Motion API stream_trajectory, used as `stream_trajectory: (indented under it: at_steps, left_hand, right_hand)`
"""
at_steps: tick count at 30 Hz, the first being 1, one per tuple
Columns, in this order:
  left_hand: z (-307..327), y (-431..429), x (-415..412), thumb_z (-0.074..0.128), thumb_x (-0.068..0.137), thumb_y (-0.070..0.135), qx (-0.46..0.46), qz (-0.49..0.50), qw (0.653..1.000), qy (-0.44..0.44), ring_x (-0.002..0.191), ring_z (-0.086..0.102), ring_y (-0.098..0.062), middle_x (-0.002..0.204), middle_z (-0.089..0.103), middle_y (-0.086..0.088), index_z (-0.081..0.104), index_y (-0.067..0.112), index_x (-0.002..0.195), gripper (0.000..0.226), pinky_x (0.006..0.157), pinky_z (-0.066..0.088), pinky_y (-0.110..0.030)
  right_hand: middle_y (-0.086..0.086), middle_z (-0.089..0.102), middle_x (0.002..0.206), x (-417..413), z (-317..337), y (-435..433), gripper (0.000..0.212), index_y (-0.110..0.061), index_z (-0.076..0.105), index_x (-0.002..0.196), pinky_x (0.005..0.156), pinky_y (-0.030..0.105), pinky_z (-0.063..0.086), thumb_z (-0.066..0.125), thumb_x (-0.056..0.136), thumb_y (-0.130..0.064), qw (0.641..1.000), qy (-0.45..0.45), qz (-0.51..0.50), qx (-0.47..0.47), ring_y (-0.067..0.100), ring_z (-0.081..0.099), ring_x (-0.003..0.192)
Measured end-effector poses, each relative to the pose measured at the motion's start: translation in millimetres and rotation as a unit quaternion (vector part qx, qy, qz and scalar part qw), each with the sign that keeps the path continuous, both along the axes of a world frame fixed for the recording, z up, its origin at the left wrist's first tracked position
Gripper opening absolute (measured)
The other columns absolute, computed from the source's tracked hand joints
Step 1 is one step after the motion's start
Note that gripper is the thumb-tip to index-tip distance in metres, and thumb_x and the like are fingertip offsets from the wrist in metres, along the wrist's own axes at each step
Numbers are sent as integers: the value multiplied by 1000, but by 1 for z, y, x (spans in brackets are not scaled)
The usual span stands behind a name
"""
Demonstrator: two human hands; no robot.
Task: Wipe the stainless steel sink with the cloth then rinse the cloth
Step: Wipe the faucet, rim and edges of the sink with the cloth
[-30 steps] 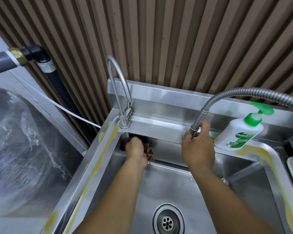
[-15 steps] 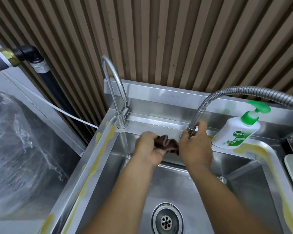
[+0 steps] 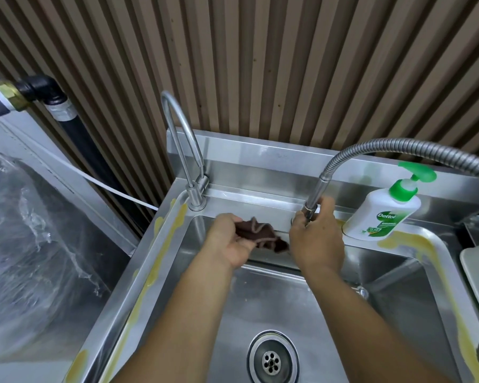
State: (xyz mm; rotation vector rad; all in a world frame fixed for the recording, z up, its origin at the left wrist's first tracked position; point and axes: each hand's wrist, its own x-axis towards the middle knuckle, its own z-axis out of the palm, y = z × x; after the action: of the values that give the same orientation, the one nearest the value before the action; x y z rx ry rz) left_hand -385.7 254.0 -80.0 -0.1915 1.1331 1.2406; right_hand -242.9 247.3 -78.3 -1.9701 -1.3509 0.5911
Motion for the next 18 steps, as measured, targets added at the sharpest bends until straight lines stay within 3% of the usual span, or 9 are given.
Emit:
stream_trajectory:
  at_steps: [2, 4, 6, 10, 13, 15, 18]
  left_hand:
    - [-2, -2, -16, 29, 88, -8, 12, 71, 997, 31, 56, 52, -25, 67, 48, -10, 46, 6, 76, 26, 43, 55, -39]
    - [-12, -2, -20, 33, 86, -8, 8, 136, 988, 72, 46, 51, -20, 59, 53, -11, 53, 9, 70, 31, 50, 52, -32]
    - [-33, -1, -10, 33, 88, -7, -9, 143, 984, 102, 53, 54, -22, 61, 61, -7, 60, 14, 75, 37, 62, 48, -35]
    - [-62, -5, 12, 29, 91, -9, -67, 39, 993, 92, 55, 56, -22, 65, 59, -10, 56, 11, 87, 34, 56, 53, -35]
    - [-48, -2, 4, 33, 86, -9, -39, -64, 996, 55, 78, 61, -33, 92, 62, -21, 57, -1, 102, 30, 57, 61, -47]
    - [-27, -1, -7, 34, 86, -7, -4, -83, 996, 16, 94, 62, -37, 106, 59, -24, 55, -4, 110, 32, 57, 61, -53]
    - [-14, -3, -31, 34, 88, -6, 35, -24, 999, 0, 84, 63, -34, 91, 61, -20, 55, -3, 95, 23, 69, 62, -51]
  right_hand:
    - [0, 66, 100, 0, 0, 0, 12, -30, 39, 107, 69, 35, 37, 50, 101, -29, 1000, -1, -4, 0, 25, 50, 84]
    - [-1, 66, 100, -1, -1, 1, 13, -32, 39, 107, 69, 35, 38, 50, 101, -30, 1000, 1, -6, 0, 25, 53, 84]
    - [-1, 67, 99, -1, -1, 1, 13, -33, 39, 105, 69, 36, 37, 50, 100, -30, 1000, 4, -6, 2, 26, 54, 85]
    - [0, 67, 99, 0, -3, 0, 12, -31, 40, 108, 70, 36, 39, 49, 100, -30, 1000, 3, -1, 3, 28, 56, 88]
    - [1, 66, 99, 0, -3, 1, 12, -30, 41, 108, 69, 36, 38, 49, 99, -30, 1000, 4, -2, 2, 28, 55, 88]
    - [1, 66, 99, 0, -4, 1, 13, -30, 41, 109, 69, 36, 38, 50, 99, -30, 1000, 8, -3, 2, 28, 54, 87]
    - [0, 67, 99, 1, -4, 1, 14, -31, 40, 109, 69, 36, 39, 51, 100, -30, 1000, 5, -2, 4, 29, 57, 87]
